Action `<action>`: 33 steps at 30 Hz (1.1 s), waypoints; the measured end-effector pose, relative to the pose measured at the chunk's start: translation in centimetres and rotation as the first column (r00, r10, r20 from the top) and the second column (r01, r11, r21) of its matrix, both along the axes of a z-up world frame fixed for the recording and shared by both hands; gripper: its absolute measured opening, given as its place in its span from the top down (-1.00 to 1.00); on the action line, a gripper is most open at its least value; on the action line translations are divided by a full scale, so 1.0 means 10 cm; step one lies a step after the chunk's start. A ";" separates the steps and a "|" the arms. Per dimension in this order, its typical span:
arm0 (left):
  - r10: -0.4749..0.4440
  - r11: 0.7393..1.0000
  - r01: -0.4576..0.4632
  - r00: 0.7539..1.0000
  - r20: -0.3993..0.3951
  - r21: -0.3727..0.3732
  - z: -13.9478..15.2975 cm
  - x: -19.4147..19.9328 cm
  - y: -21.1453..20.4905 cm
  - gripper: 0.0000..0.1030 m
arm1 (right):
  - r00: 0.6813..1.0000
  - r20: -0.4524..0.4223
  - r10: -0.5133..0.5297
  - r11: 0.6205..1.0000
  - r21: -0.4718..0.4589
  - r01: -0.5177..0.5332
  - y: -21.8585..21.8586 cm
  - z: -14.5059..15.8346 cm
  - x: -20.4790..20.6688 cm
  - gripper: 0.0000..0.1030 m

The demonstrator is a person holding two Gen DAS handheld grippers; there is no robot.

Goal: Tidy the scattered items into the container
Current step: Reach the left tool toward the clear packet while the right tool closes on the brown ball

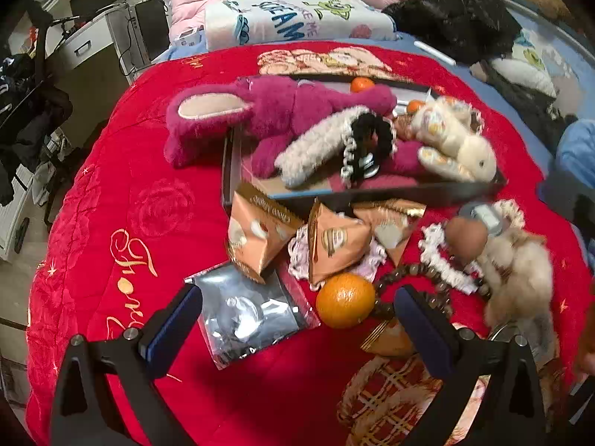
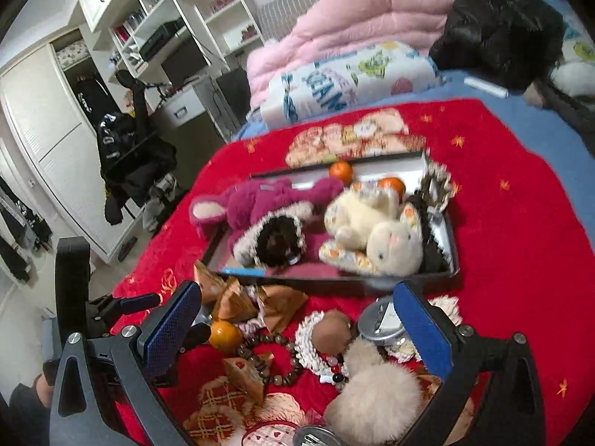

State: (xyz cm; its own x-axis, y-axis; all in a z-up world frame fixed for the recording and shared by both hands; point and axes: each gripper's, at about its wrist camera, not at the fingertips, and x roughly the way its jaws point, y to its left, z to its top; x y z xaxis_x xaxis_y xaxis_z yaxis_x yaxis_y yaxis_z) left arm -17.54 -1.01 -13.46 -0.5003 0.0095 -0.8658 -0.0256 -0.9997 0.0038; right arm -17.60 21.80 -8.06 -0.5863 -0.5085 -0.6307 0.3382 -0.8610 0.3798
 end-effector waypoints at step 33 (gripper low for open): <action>0.064 0.997 -0.063 0.997 0.035 -0.036 -0.49 -0.24 0.09 -1.00 | 0.984 0.174 -0.025 0.976 0.218 -0.014 -0.31 -0.75 -0.23 -0.24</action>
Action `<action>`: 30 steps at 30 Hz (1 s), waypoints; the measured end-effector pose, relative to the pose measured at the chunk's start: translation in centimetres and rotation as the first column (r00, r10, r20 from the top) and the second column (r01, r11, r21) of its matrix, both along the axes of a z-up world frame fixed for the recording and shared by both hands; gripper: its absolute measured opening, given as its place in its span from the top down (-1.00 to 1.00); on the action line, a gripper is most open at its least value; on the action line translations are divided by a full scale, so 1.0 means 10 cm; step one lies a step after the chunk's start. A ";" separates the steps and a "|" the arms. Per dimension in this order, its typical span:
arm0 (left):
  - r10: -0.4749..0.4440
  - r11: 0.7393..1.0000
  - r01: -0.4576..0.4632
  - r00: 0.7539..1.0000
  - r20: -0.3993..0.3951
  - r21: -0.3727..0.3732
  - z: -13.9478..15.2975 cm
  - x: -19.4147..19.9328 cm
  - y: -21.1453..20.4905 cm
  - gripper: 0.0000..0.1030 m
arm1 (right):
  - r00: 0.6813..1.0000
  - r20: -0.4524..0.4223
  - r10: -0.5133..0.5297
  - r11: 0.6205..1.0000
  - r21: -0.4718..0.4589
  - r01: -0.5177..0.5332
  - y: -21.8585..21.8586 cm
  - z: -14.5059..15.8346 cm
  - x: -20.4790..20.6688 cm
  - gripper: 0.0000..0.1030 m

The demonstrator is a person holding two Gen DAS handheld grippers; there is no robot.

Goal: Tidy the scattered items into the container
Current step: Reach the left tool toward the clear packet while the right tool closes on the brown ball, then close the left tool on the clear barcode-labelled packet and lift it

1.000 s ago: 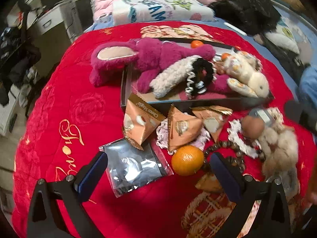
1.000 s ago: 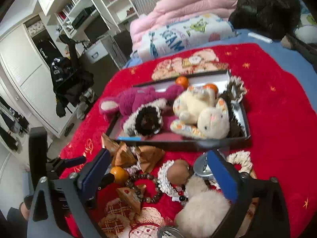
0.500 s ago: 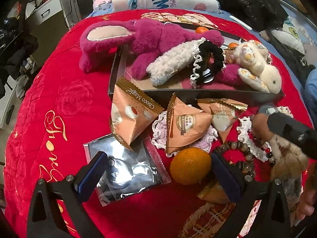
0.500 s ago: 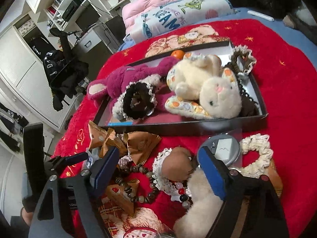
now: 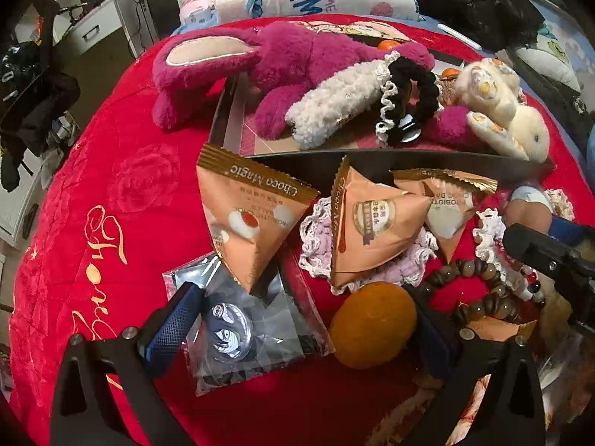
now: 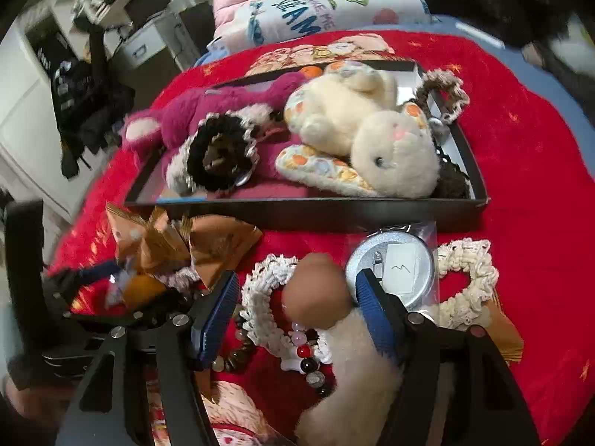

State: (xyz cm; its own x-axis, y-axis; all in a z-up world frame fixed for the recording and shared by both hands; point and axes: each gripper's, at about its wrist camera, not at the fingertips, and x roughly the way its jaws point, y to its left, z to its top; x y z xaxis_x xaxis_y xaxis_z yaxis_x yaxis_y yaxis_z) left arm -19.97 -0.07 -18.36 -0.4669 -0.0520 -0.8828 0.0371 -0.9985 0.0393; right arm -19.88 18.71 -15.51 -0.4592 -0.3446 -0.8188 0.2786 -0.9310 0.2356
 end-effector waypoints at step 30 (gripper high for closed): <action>0.004 0.996 -0.003 1.000 -0.015 0.088 0.53 -0.02 0.01 -0.01 | 0.999 0.001 -0.043 0.999 0.001 0.043 0.08 -0.05 -0.03 0.32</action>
